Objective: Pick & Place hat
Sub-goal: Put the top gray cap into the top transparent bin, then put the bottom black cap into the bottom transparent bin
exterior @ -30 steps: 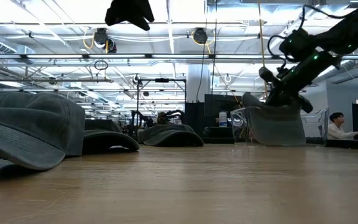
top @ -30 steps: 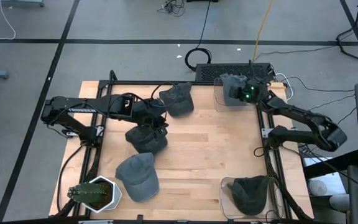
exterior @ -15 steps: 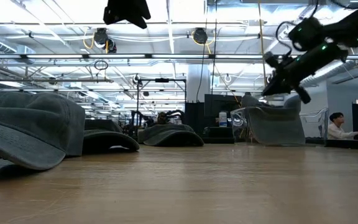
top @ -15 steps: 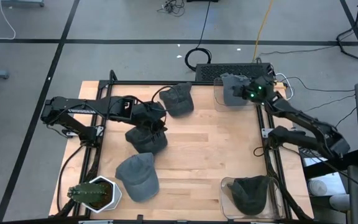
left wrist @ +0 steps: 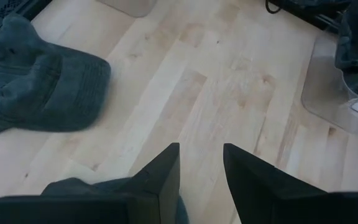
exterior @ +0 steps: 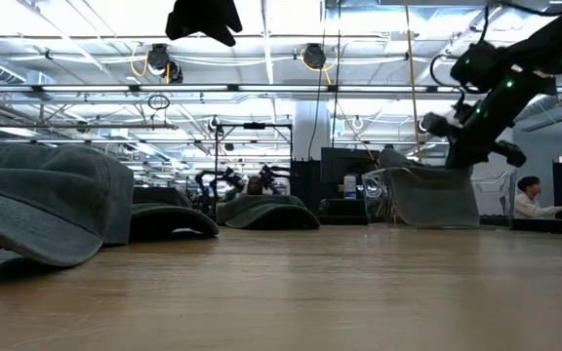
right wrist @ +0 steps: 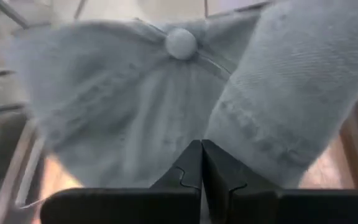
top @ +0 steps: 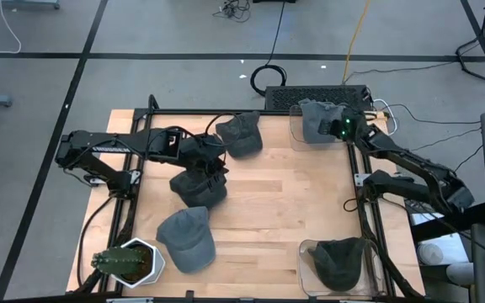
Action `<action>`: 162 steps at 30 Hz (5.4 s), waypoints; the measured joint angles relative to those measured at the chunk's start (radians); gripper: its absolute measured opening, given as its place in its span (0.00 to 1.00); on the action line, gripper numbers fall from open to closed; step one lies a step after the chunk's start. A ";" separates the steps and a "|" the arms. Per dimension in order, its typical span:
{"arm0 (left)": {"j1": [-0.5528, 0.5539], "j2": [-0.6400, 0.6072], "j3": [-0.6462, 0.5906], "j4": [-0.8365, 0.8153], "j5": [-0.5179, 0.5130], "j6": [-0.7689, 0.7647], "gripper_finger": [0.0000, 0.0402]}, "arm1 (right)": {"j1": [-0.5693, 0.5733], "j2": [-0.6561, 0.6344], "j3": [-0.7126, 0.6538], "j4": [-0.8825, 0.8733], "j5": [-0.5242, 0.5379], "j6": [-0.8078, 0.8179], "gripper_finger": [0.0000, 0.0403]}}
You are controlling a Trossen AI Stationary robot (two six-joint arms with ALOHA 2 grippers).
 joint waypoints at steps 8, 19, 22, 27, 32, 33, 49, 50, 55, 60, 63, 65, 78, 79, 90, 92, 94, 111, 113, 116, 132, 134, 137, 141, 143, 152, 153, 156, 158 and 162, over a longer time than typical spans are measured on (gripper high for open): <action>-0.013 0.000 0.000 -0.006 0.017 0.004 0.33 | 0.022 0.002 0.002 -0.025 -0.032 0.067 0.00; -0.024 0.000 0.000 -0.007 0.004 -0.013 0.33 | 0.126 -0.249 0.077 -0.104 -0.012 -0.023 0.00; -0.024 0.000 0.000 -0.030 -0.035 -0.032 0.33 | 0.178 -0.272 0.077 -0.120 -0.161 -0.082 0.00; -0.022 0.000 0.000 -0.168 -0.021 -0.107 0.33 | 0.290 -0.272 0.077 -0.095 -0.567 -0.076 0.00; -0.032 0.000 0.000 -0.317 0.023 -0.257 0.33 | 0.437 -0.276 0.077 -0.087 -0.626 -0.061 0.00; -0.036 0.000 0.000 -0.350 0.025 -0.304 0.33 | 0.467 -0.271 0.077 -0.084 -0.624 -0.070 0.00; -0.105 0.015 -0.141 -0.162 0.068 -0.673 0.33 | 0.964 -0.158 0.137 -0.015 -0.162 -0.146 0.00; -0.107 0.016 -0.151 -0.154 0.084 -0.673 0.33 | 0.985 -0.139 0.164 -0.014 -0.142 -0.166 0.00; -0.112 0.015 -0.168 -0.189 0.094 -0.609 0.33 | 1.064 -0.020 0.339 -0.052 -0.087 -0.226 0.00; -0.085 0.015 -0.204 -0.220 0.123 -0.548 0.33 | 1.128 0.109 0.535 -0.090 -0.016 -0.289 0.00; -0.069 0.015 -0.254 -0.219 0.136 -0.520 0.37 | 1.138 0.165 0.588 -0.034 -0.032 -0.295 0.00; -0.054 0.015 -0.304 -0.200 0.145 -0.502 0.42 | 1.138 0.189 0.586 0.065 -0.049 -0.294 0.00; 0.023 0.016 -0.506 0.067 0.120 -0.372 0.70 | 1.043 0.284 0.581 0.150 -0.052 -0.155 0.11; 0.025 0.016 -0.522 0.088 0.120 -0.366 0.69 | 1.043 0.290 0.581 0.151 -0.052 -0.138 0.12; 0.049 0.012 -0.690 0.181 0.124 -0.388 0.46 | 1.061 0.345 0.581 0.159 -0.052 0.080 0.16; 0.045 0.012 -0.692 0.219 0.130 -0.363 0.41 | 1.069 0.351 0.581 0.157 -0.052 0.113 0.15; 0.039 0.013 -0.693 0.273 0.137 -0.336 0.35 | 1.077 0.361 0.581 0.162 -0.052 0.145 0.15; -0.008 0.016 -0.694 0.775 0.206 -0.192 0.03 | 1.168 0.281 0.581 0.169 0.064 0.006 0.01; -0.030 0.016 -0.694 0.788 0.187 -0.213 0.02 | 1.169 0.258 0.581 0.164 0.049 -0.012 0.00; -0.067 0.016 -0.694 0.826 0.172 -0.245 0.02 | 1.168 0.229 0.581 0.147 0.011 -0.033 0.01; -0.305 0.085 -0.592 0.932 -0.099 -0.462 0.01 | 1.168 0.141 0.581 -0.054 -0.202 -0.186 0.01; -0.308 0.131 -0.515 0.936 -0.104 -0.394 0.01 | 1.168 0.143 0.581 -0.085 -0.248 -0.199 0.01; -0.293 0.232 -0.367 0.879 -0.062 -0.310 0.01 | 1.168 0.147 0.581 -0.151 -0.308 -0.209 0.01; -0.267 0.399 -0.154 0.673 0.056 -0.192 0.02 | 1.177 0.141 0.581 -0.204 -0.333 -0.189 0.01; -0.257 0.474 -0.068 0.605 0.122 -0.142 0.01 | 1.189 0.141 0.582 -0.246 -0.340 -0.198 0.01; -0.235 0.631 0.053 0.482 0.232 0.065 0.02 | 1.195 0.147 0.421 -0.252 -0.339 0.037 0.01; -0.234 0.633 0.053 0.479 0.242 0.079 0.01 | 1.198 0.146 0.396 -0.244 -0.340 0.074 0.01; -0.234 0.633 0.053 0.468 0.255 0.113 0.02 | 1.213 0.143 0.318 -0.214 -0.340 0.155 0.01; -0.235 0.633 0.054 0.463 0.254 0.136 0.06 | 1.220 0.134 0.274 -0.179 -0.340 0.198 0.01; -0.235 0.627 0.054 0.456 0.254 0.137 0.15 | 1.239 0.110 0.209 -0.086 -0.305 0.248 0.01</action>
